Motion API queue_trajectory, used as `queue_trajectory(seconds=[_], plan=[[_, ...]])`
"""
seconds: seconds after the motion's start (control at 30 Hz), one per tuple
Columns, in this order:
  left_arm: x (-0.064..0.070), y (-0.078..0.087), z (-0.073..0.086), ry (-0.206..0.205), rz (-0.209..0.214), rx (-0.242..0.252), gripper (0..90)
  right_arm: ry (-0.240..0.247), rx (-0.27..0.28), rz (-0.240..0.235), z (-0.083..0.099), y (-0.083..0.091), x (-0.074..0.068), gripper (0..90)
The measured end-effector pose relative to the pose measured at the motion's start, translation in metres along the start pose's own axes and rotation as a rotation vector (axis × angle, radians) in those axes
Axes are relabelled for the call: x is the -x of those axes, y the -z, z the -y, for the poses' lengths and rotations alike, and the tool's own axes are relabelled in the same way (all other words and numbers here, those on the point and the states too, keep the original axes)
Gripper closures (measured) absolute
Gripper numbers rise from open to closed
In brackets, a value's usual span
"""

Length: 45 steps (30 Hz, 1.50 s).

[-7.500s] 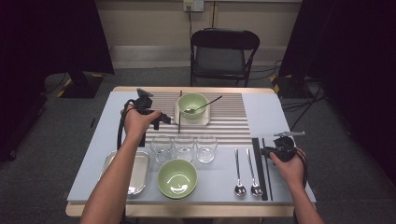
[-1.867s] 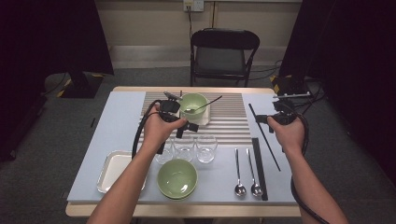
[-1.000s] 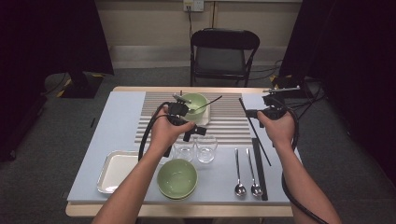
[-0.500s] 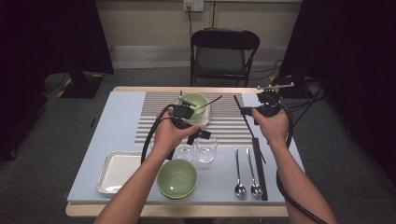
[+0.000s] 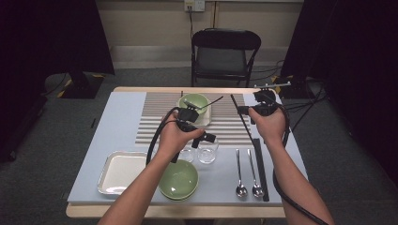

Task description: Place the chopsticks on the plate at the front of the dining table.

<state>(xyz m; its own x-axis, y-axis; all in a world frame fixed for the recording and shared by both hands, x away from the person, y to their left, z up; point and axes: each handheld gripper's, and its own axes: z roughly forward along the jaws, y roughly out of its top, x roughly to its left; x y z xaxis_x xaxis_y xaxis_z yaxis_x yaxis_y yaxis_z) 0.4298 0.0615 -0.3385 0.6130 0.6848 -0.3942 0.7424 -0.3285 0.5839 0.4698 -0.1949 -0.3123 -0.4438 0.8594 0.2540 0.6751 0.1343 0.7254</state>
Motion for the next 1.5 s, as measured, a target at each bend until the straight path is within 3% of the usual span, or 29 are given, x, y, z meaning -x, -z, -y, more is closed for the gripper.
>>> queue_trajectory(seconds=[0.93, 1.5], plan=[[0.023, -0.017, -0.001, -0.037, 0.043, -0.021, 34.3, 0.019, 0.014, -0.033, -0.012, -0.012, -0.026, 86.6], [0.028, -0.027, 0.002, -0.023, 0.079, -0.022, 34.3, 0.021, 0.029, -0.043, -0.016, -0.017, -0.040, 86.6]])
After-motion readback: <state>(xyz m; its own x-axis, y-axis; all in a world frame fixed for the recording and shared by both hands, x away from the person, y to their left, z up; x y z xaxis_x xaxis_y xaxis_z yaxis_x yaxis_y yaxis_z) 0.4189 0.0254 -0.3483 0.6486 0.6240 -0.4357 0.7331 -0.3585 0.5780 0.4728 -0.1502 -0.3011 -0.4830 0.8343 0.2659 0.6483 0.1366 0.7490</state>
